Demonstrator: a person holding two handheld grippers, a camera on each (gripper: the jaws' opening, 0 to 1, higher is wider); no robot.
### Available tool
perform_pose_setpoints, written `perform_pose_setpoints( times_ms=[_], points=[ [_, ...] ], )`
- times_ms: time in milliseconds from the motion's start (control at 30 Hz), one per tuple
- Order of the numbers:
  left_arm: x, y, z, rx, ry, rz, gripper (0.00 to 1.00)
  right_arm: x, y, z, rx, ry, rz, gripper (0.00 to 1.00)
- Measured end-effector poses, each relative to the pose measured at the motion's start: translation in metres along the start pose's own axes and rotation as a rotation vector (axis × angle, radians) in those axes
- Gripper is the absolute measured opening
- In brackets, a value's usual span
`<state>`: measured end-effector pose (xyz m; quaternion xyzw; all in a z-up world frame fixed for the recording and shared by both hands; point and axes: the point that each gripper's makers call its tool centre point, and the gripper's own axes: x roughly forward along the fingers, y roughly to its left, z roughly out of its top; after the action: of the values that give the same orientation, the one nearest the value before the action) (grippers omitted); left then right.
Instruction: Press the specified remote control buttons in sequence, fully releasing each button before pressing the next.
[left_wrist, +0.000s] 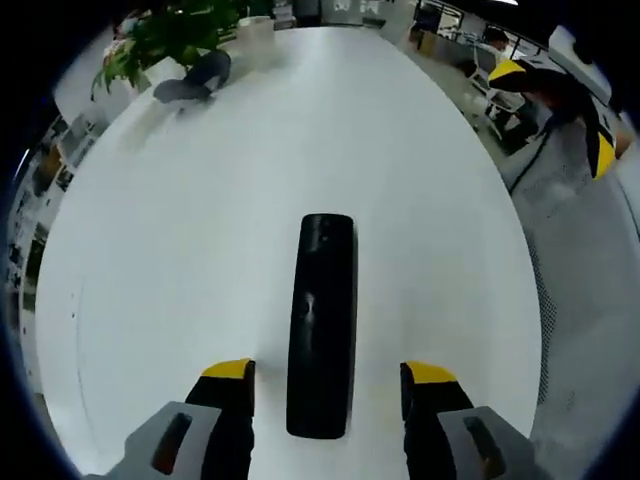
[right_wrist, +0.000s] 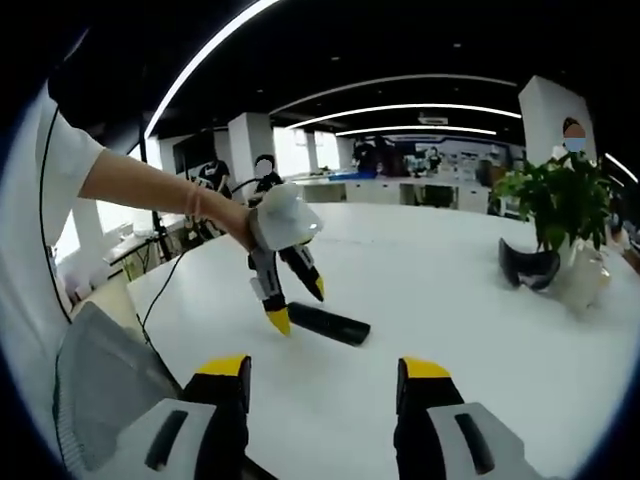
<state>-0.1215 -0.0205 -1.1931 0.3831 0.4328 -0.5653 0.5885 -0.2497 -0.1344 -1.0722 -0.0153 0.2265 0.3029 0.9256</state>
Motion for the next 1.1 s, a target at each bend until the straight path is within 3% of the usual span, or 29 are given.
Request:
perform_pose_setpoints(
  times_ms=[67,100,133,167,267,400,533,767,1100],
  points=[
    [0.003,-0.001,0.002,-0.001,0.001,-0.002,0.56,0.000,0.000,0.000,0.000,0.000,0.002,0.56],
    [0.003,0.004,0.004,0.013,0.000,0.027,0.49,0.000,0.001,0.000,0.000,0.001,0.004,0.55],
    [0.003,0.001,0.008,0.016,-0.018,0.018,0.39,0.000,0.002,-0.001,0.002,0.002,0.010,0.54],
    [0.003,-0.001,0.010,0.010,-0.022,0.013,0.34,0.001,0.004,-0.001,0.005,0.002,0.023,0.51],
    [0.004,0.001,0.012,0.014,-0.021,0.029,0.31,0.001,0.009,-0.001,-0.010,0.009,0.045,0.41],
    [0.004,0.005,0.012,0.004,-0.035,0.045,0.25,0.003,0.009,-0.003,-0.020,0.020,0.042,0.46],
    [0.004,0.003,0.013,0.057,-0.050,0.053,0.24,0.002,0.007,-0.003,-0.015,0.014,0.035,0.46],
    [0.002,-0.006,0.009,0.006,-0.096,0.036,0.24,0.001,0.002,-0.002,-0.006,0.007,0.015,0.49],
    [0.002,-0.028,0.005,0.020,-0.112,0.030,0.24,0.002,0.005,-0.004,-0.019,0.021,0.025,0.49]
  ],
)
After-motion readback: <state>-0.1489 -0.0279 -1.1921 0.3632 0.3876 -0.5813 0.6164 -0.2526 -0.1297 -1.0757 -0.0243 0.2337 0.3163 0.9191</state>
